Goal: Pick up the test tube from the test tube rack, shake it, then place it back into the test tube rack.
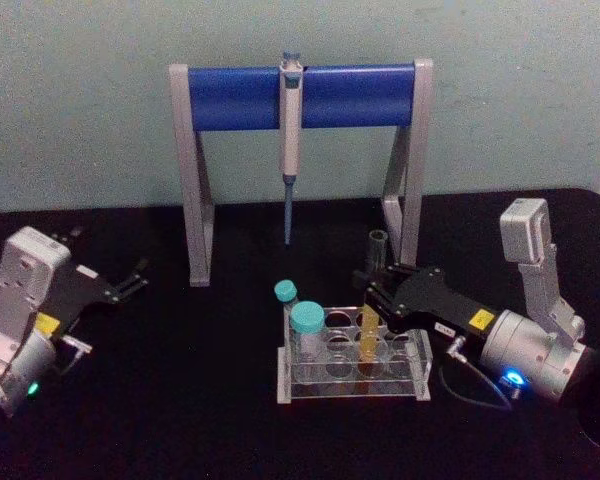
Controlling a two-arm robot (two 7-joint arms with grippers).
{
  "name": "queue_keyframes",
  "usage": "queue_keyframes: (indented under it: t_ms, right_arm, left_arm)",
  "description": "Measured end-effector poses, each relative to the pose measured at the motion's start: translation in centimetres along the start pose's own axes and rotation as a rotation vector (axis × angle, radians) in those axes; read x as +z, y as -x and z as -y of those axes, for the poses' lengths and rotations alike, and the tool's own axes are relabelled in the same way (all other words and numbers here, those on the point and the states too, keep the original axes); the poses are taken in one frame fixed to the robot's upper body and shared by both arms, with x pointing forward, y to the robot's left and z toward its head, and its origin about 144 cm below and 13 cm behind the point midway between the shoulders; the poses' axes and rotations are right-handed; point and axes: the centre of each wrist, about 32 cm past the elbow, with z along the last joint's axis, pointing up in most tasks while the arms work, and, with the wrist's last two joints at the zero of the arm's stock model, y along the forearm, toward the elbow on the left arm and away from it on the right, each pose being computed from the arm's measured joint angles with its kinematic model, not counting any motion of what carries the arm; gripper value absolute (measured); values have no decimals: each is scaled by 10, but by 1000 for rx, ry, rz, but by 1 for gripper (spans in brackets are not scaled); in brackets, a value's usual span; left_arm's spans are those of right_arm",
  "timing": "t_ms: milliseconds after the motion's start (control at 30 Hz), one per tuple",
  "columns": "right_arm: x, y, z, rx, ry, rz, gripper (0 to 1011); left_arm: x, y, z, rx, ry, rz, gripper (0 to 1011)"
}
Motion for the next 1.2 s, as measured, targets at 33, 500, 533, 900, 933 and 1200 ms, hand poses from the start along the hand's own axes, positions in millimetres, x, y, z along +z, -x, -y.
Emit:
queue_keyframes:
  t_ms: [33, 500, 533, 900, 933, 1200]
  right_arm:
    - [0, 0, 0, 0, 1, 1, 224]
    - [0, 0, 0, -1, 2, 3, 293]
    - [0, 0, 0, -1, 2, 3, 316]
    - [0, 0, 0, -1, 1, 3, 700]
    - [0, 0, 0, -1, 1, 3, 726]
    - [0, 0, 0, -1, 0, 2, 932]
  left_arm:
    - [0, 0, 0, 0, 0, 0, 1010]
    - [0, 0, 0, 0, 0, 0, 1010]
    - [0, 0, 0, 0, 0, 0, 1010]
    - [0, 0, 0, 0, 0, 0, 1010]
    - [0, 0, 0, 0, 0, 0, 1010]
    - [0, 0, 0, 0, 0, 0, 1010]
